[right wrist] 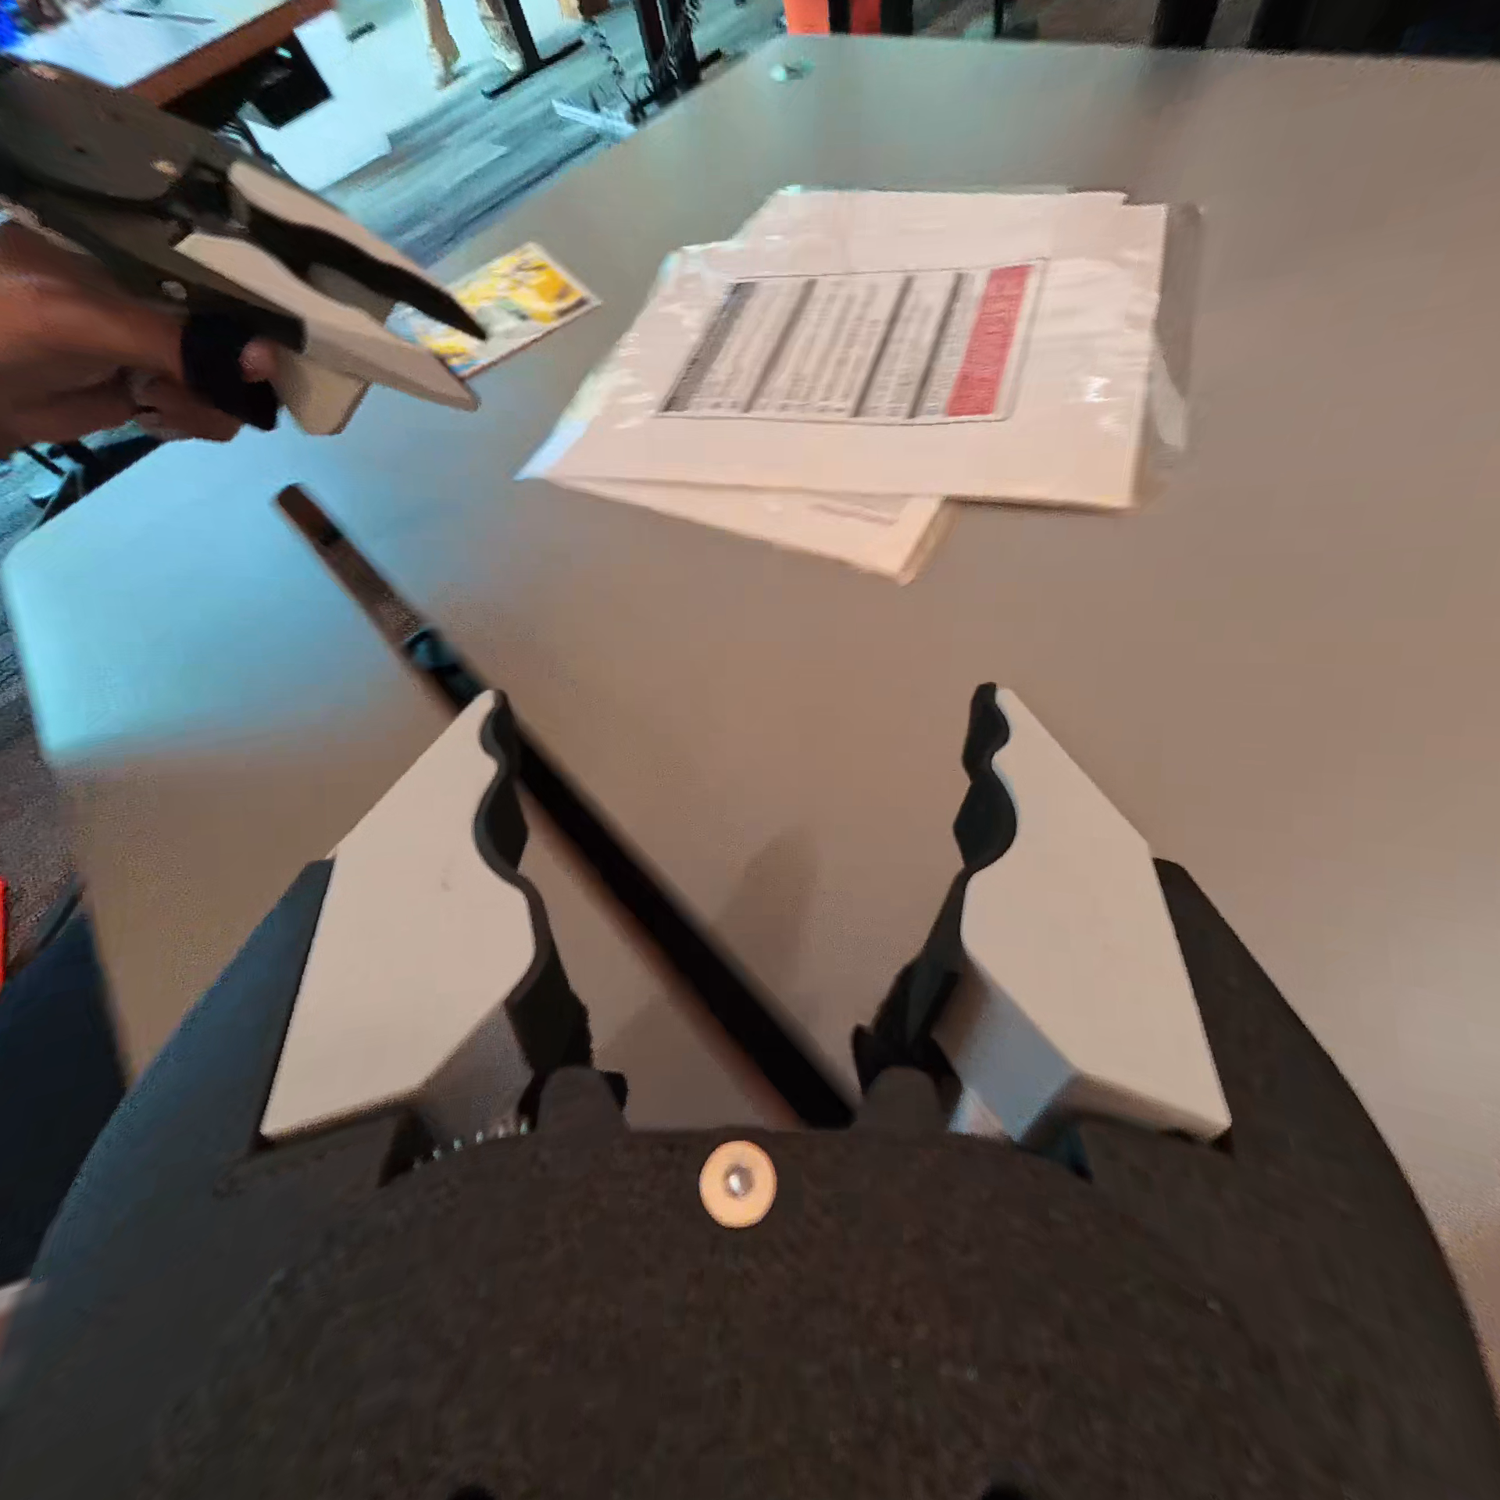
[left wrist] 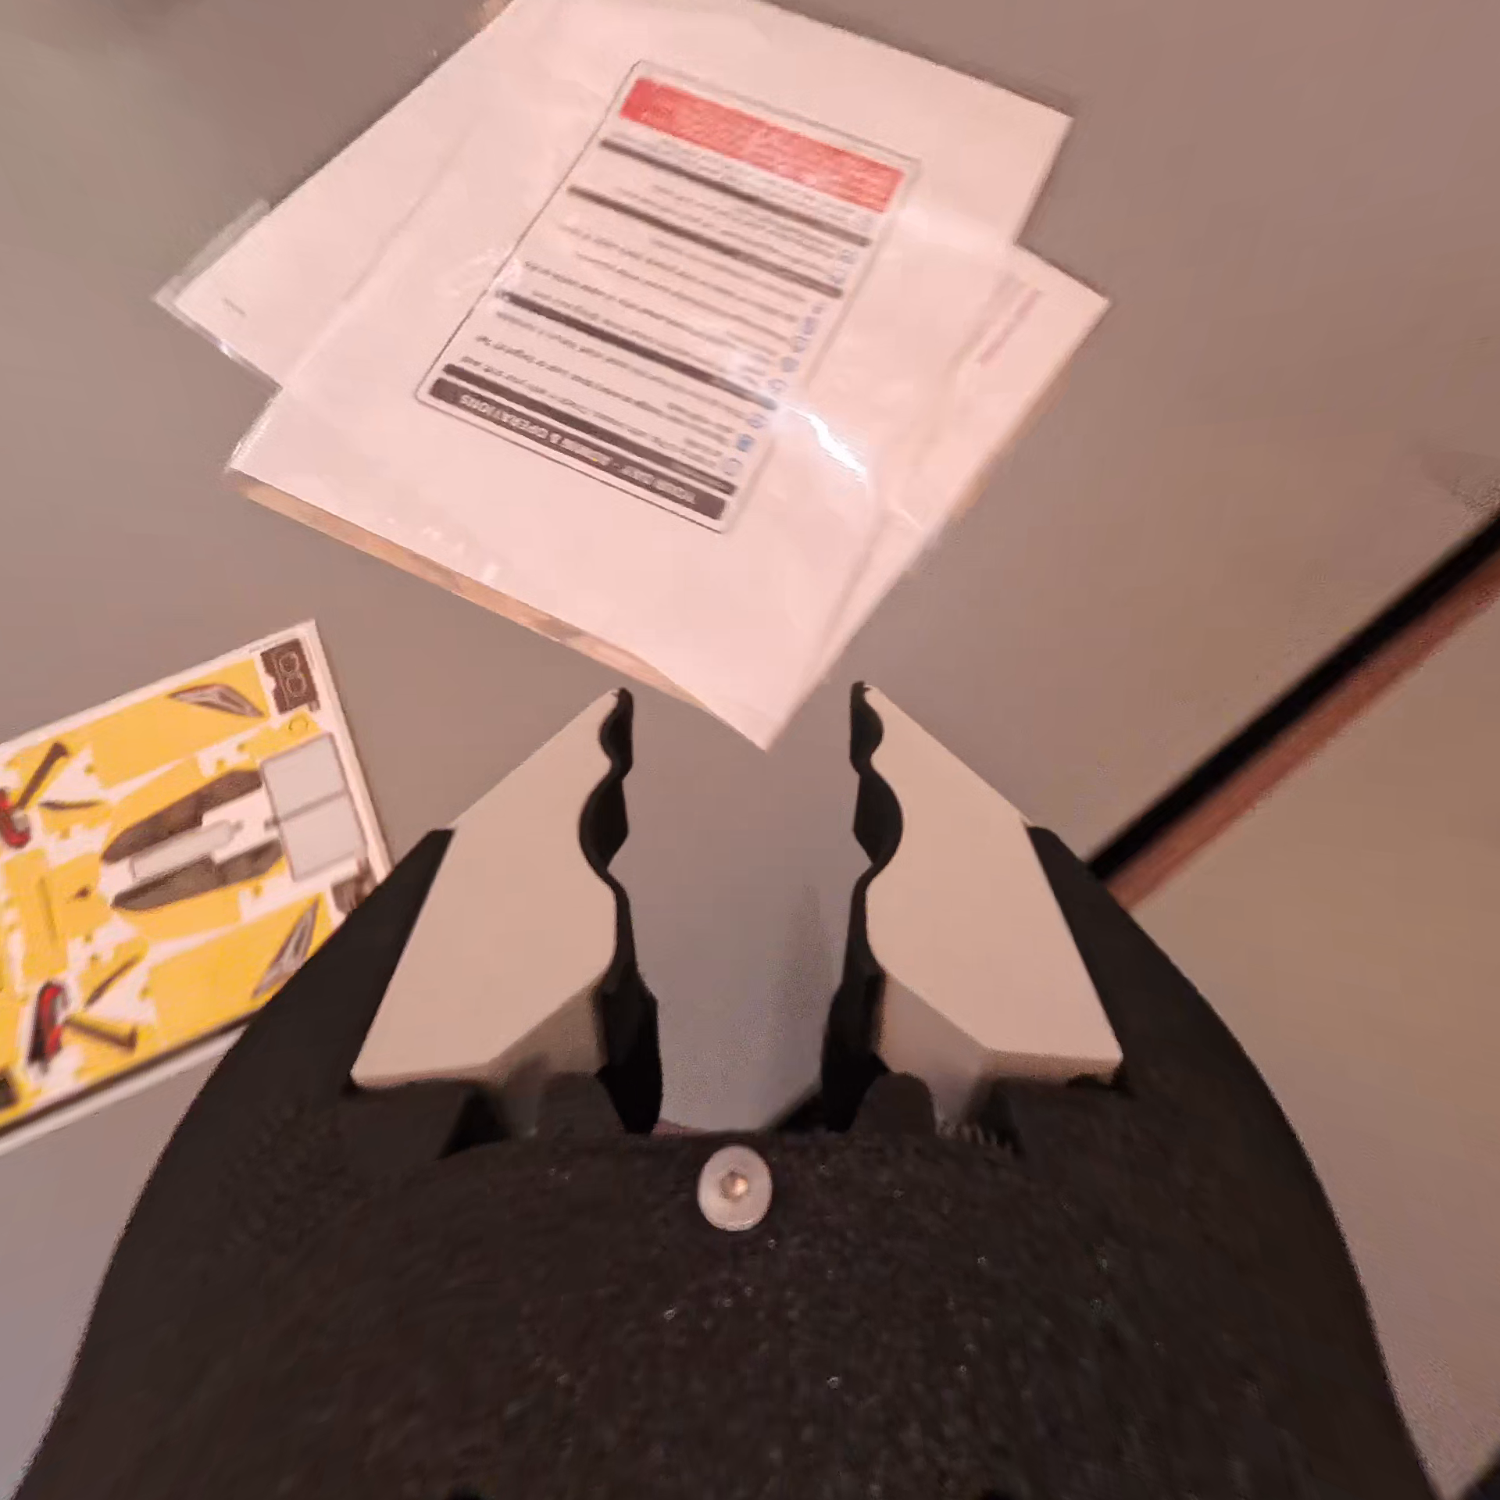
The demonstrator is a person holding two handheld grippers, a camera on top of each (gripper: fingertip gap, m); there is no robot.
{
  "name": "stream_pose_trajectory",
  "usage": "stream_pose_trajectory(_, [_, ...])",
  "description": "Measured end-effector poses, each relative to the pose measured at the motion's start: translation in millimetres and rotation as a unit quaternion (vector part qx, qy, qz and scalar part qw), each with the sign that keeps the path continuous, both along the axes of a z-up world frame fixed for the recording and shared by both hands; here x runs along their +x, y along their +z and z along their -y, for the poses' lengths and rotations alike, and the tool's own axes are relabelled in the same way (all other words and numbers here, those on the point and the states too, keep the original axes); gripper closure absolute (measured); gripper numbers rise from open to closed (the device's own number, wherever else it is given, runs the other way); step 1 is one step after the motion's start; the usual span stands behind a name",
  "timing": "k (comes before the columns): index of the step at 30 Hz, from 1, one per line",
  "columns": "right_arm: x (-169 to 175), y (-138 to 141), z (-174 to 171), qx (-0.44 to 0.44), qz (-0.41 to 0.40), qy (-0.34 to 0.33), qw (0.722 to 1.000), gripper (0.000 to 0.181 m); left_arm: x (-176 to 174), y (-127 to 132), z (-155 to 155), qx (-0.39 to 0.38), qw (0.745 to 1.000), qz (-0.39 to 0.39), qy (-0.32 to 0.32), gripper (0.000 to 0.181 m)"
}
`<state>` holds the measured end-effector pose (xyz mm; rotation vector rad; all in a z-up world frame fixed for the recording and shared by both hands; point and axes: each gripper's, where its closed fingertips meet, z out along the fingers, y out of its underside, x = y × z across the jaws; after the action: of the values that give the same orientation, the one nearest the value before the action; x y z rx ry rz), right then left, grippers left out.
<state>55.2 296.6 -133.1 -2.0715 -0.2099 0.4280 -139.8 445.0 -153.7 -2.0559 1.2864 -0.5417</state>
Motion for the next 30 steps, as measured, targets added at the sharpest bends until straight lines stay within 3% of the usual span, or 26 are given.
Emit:
stream_pose_trajectory(6, [47, -32, -107, -0.078, 0.030, -0.017, 0.996, 0.067, 26, -30, -40, -0.029, 0.999, -0.011, 0.007, 0.118])
stream_pose_trajectory(11, [62, -54, -151, -0.127, 0.079, -0.030, 0.988, 0.067, 28, -46, -41, -0.039, 0.999, -0.021, 0.004, 0.117])
stream_pose_trajectory(18, [70, -67, -169, -0.142, 0.054, -0.053, 0.987, 0.080, 29, -49, -42, -0.017, 1.000, -0.017, 0.005, 0.116])
stream_pose_trajectory(23, [49, -65, -172, -0.136, 0.029, -0.038, 0.990, 0.086, 32, -49, -42, -0.013, 1.000, -0.011, 0.007, 0.116])
stream_pose_trajectory(25, [30, -63, -170, -0.139, 0.001, -0.012, 0.990, 0.102, 33, -49, -42, -0.012, 1.000, -0.010, 0.007, 0.116])
stream_pose_trajectory(30, [4, -58, -176, -0.147, -0.065, 0.008, 0.987, 0.111, 33, -49, -41, -0.011, 1.000, -0.006, 0.007, 0.115])
